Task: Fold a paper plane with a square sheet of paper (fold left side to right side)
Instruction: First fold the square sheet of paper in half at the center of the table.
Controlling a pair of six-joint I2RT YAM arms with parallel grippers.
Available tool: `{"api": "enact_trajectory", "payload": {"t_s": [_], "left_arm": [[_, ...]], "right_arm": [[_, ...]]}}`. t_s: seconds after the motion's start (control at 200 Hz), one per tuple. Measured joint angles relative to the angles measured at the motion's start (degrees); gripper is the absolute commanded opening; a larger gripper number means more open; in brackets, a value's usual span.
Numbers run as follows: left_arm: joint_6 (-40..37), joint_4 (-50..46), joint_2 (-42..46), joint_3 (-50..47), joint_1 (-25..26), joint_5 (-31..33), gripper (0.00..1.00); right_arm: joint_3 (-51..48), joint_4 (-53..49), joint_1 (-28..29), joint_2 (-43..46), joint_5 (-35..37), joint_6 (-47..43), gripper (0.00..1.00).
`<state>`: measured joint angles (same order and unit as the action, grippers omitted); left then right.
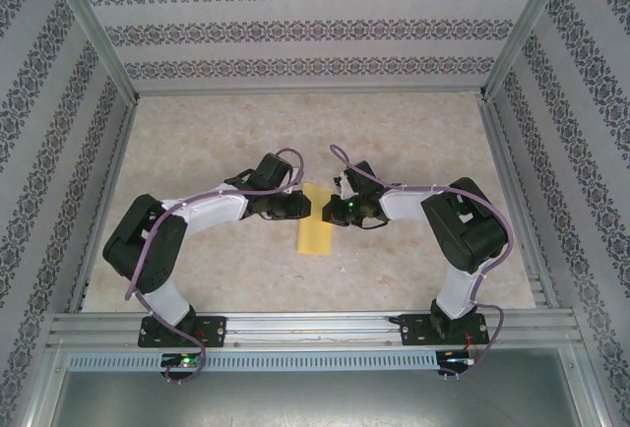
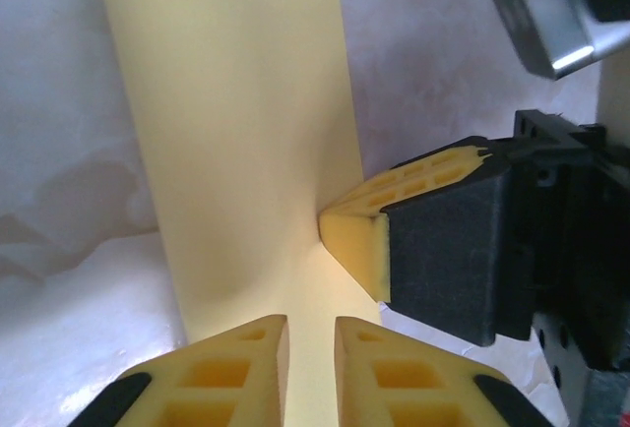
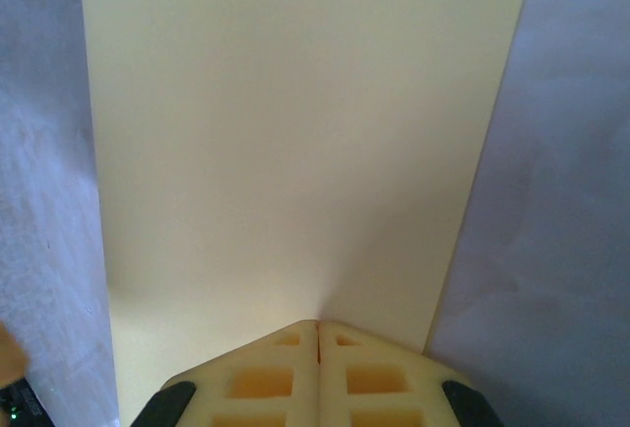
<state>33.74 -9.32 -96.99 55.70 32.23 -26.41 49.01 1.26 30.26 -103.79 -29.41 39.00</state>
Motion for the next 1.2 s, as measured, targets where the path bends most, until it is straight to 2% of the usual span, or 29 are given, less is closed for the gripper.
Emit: {"api": "enact_trajectory", "payload": {"t_s": [0.19, 0.565, 0.934, 1.199], "left_arm": [[0.1, 2.2, -2.6, -0.6, 0.0, -1.9, 0.16], [0.2, 3.7, -4.9, -3.6, -1.4, -0.3, 0.13], [0.1, 5.5, -4.5, -5.4, -2.0, 0.1, 0.09], [0.0, 5.1, -0.6, -8.3, -4.6, 0.5, 0.04]], "right_arm": [[0.2, -0.3, 0.0, -0.1, 0.0, -0.3, 0.00], [1.4, -2.4, 0.0, -0.5, 0.1, -1.9, 0.00], [2.4, -4.3, 0.3, -0.6, 1.7, -3.4, 0.00], [2.5, -4.3, 0.3, -0.6, 1.7, -3.5, 0.00]]}}
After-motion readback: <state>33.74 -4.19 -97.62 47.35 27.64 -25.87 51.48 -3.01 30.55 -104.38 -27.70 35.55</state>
